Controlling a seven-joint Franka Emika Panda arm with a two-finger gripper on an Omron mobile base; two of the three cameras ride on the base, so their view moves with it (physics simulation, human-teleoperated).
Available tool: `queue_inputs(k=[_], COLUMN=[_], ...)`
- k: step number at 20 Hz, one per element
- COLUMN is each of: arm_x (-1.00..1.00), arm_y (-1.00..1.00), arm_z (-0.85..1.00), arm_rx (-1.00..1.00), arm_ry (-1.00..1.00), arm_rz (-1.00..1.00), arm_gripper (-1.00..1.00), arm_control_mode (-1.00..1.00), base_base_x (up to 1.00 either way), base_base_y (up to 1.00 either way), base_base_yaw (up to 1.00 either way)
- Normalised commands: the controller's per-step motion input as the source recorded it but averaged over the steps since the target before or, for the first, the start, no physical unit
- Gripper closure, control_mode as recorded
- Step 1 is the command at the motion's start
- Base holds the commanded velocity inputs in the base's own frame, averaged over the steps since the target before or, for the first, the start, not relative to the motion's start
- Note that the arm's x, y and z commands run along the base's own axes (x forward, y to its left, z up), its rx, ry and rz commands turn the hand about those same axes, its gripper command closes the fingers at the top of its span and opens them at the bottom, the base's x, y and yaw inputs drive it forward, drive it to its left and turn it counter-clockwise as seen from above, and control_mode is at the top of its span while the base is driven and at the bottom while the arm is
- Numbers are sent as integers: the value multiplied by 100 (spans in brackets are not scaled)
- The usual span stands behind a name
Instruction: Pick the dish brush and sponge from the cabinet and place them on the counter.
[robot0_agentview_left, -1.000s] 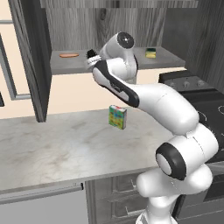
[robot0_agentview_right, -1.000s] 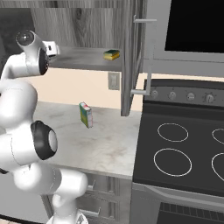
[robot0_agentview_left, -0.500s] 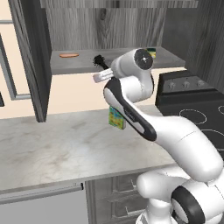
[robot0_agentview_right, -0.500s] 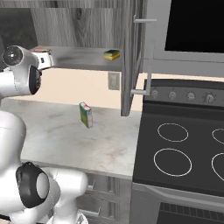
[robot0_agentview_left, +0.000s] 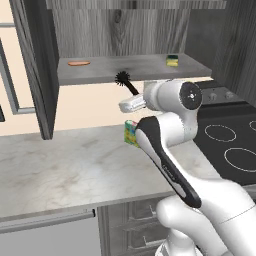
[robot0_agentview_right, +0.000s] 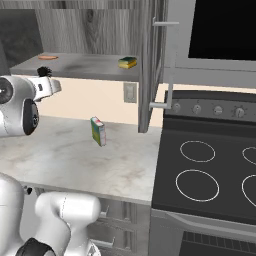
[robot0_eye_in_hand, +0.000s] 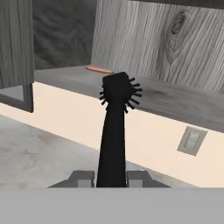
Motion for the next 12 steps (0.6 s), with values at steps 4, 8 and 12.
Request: queue_inputs(k=[4,8,12], arm_x=[-74,-60,-33], arm_y=[-9,-3,0], arm_z=[0,0,0], arm_rx=[1,0,2], arm_ry=[-3,-1,0], arm_rz=[0,0,0], arm_gripper=[100,100,100], arm_control_mode=[-100,-100,-100], base_base_x=[0,0,0], base_base_y=[0,0,0], base_base_yaw=[0,0,0])
